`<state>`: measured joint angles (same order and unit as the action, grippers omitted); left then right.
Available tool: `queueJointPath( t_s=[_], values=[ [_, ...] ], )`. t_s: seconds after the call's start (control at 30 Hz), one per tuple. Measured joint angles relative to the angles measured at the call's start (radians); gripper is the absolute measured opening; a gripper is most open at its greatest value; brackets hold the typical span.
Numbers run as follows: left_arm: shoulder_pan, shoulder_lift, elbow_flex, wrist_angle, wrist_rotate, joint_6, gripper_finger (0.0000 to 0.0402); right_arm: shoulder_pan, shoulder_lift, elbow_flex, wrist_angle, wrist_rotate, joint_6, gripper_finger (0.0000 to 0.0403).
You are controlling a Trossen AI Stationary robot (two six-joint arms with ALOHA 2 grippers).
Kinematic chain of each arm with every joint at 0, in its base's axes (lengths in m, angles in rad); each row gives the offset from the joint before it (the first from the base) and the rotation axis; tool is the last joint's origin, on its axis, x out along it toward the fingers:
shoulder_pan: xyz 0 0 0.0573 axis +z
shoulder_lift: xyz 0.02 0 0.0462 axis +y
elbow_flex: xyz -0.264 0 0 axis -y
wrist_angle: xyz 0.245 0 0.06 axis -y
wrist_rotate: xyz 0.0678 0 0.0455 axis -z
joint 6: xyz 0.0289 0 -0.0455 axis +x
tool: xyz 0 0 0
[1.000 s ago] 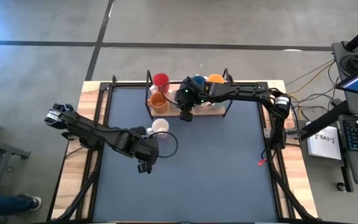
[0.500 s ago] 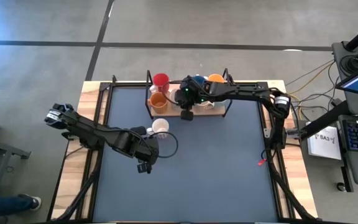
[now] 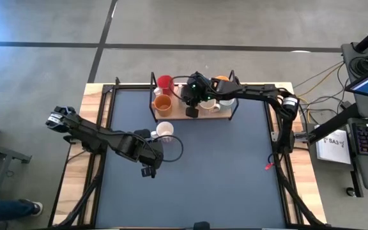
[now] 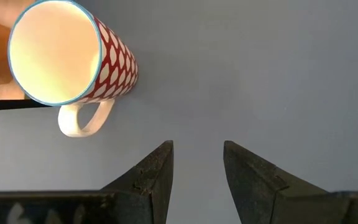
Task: Place coffee mugs
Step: Put the gray cup on the shelf
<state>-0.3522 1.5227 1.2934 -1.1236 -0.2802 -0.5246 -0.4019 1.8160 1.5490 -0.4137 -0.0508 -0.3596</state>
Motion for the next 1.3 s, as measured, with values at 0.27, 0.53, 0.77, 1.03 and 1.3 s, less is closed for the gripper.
queueJointPath(
  t_s=[0.27, 0.53, 0.77, 1.03, 1.3],
  values=[
    [0.001, 0.000, 0.000, 0.000, -0.002, 0.019, 0.0124, -0.025, 0.000, 0.000, 0.054, 0.000, -0.019, 0.0043],
    [0.007, 0.000, 0.000, 0.000, -0.028, 0.019, 0.0124, -0.041, -0.002, 0.000, 0.069, 0.002, -0.010, 0.0043],
    [0.007, 0.000, 0.000, 0.000, -0.028, 0.019, 0.0124, -0.026, -0.018, 0.086, -0.090, -0.005, 0.057, 0.0043],
    [0.007, 0.000, 0.000, 0.000, -0.028, 0.019, 0.0124, -0.008, -0.017, 0.092, -0.264, -0.009, 0.071, 0.0043],
    [0.007, 0.000, 0.000, 0.000, -0.028, 0.019, 0.0124, -0.013, 0.002, 0.069, -0.187, -0.001, 0.041, 0.0043]
  ],
)
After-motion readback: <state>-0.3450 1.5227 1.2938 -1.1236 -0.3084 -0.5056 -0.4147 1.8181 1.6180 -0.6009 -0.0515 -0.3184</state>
